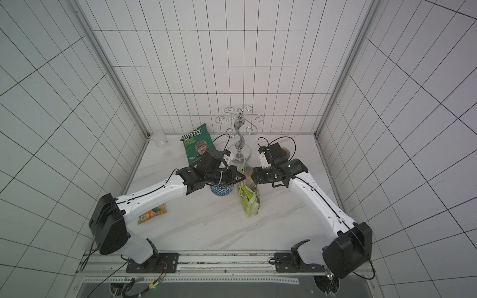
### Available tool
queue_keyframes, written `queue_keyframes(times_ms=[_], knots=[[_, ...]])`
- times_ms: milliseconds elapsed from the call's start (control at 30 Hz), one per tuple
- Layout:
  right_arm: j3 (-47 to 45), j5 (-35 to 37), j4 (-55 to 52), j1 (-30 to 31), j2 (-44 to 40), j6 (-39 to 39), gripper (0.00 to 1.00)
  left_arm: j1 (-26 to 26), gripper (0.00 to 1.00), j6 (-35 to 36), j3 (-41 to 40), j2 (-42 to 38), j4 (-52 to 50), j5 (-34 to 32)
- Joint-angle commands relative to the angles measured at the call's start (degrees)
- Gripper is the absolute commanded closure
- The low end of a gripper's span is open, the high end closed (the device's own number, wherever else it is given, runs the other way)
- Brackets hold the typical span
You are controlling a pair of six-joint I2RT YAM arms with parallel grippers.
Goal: Pour the oats into the breakfast bowl
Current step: Open the oats bag at the center of the board.
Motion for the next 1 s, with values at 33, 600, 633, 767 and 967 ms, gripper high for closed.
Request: queue_keyframes(times_ms=[33,600,633,767,967], knots=[[3.4,8.1,-3.6,1.8,2.7,-1.2,0.63,-0.4,1.00,1.0,4.1,0.0,1.9,-0.1],[10.6,24.4,-1.8,-2.2,8.3,-5.1,1.00,-0.3,1.00,4.4,19.7,5.8,-19.1,-12.6],[10.8,24.5,-1.7,-2.6,8.5,-5.3,1.00,-0.3,1.00,4.4,20.3,6.3,-19.7,-13.1],[10.3,21.4,0.1,-4.7,8.8,-5.8,1.00,-0.3,1.00,4.6,21.4,8.2,-20.5,-14.3],[7.6,12.0,2.8,-5.9,7.2,-5.6,1.00,-0.2,1.00,4.1,21.4,10.0,-19.6,-13.2]])
